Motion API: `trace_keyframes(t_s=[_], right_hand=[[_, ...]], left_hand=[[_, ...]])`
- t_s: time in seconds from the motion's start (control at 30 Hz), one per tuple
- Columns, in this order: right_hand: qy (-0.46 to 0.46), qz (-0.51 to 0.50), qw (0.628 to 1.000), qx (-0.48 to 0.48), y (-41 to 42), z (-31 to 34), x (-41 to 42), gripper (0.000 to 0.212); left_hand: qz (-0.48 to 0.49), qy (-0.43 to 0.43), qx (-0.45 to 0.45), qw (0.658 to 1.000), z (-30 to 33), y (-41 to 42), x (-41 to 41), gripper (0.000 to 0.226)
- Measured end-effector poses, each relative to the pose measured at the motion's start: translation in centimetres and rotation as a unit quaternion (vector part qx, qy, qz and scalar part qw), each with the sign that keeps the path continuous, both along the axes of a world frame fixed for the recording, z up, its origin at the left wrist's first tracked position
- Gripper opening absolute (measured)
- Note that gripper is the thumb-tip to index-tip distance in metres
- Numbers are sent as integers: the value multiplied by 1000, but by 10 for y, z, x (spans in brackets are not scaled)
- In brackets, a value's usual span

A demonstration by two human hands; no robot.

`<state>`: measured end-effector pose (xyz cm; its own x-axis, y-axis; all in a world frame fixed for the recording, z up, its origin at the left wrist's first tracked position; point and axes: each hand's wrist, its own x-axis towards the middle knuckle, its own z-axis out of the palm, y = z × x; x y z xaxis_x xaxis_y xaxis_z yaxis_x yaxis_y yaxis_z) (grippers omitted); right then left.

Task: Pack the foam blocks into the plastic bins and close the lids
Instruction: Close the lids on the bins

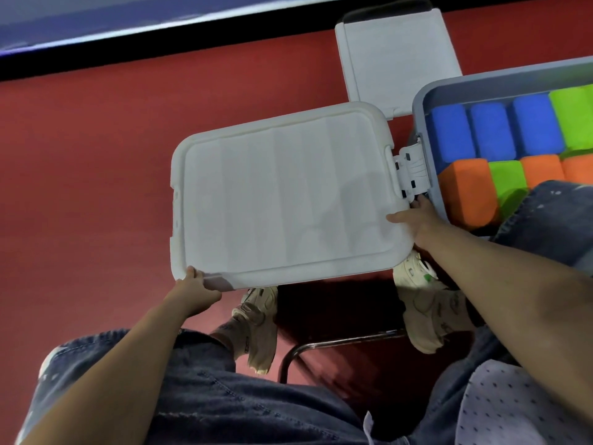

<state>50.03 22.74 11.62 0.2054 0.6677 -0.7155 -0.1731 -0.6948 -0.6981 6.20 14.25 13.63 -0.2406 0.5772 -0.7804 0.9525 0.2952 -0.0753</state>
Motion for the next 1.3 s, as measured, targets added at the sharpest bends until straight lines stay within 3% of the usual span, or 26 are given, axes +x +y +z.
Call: trace_keyframes(t_s=[0.07, 0.17, 0.3, 0.43, 0.7, 0.77, 0.83, 0.87, 0.93, 1.03, 1.13, 1.3], right_hand=[[-36, -17, 999, 10, -2, -1, -1, 83], [-169, 29, 985, 12, -1, 1, -3, 99], [-343, 209, 915, 25, -3, 8, -10, 75], [-369, 308, 876, 21, 0, 7, -6, 75], [-418, 391, 819, 42, -4, 12, -13, 69], [-480, 406, 777, 28, -5, 15, -17, 70], [-547, 483, 681, 56, -9, 22, -34, 76], [-544, 534, 640, 92, -9, 26, -49, 82], [-498, 602, 606, 153, -12, 34, -94, 82], [-434, 640, 613, 164, -11, 49, -164, 67], [-384, 648, 636, 167, -10, 55, -212, 63], [-368, 678, 620, 146, -5, 45, -242, 64]], left_hand=[[-3, 5, 0, 1000, 0, 0, 0, 76], [-5, 15, 2, 1000, 0, 0, 1, 74], [16, 27, 3, 1000, 1, 4, 0, 70], [22, 48, 13, 999, 3, 13, -1, 57], [46, 21, -8, 999, 15, 23, 1, 73], [60, 13, -20, 998, 31, 40, -4, 56], [145, -15, 50, 988, 44, 56, -14, 28], [202, -24, 114, 972, 47, 63, -21, 24], [296, -25, 192, 935, 45, 75, -35, 20], [417, -114, 129, 893, 33, 80, -33, 54], [439, -163, 50, 882, 16, 81, -30, 64], [536, -207, 40, 818, -8, 85, -52, 82]])
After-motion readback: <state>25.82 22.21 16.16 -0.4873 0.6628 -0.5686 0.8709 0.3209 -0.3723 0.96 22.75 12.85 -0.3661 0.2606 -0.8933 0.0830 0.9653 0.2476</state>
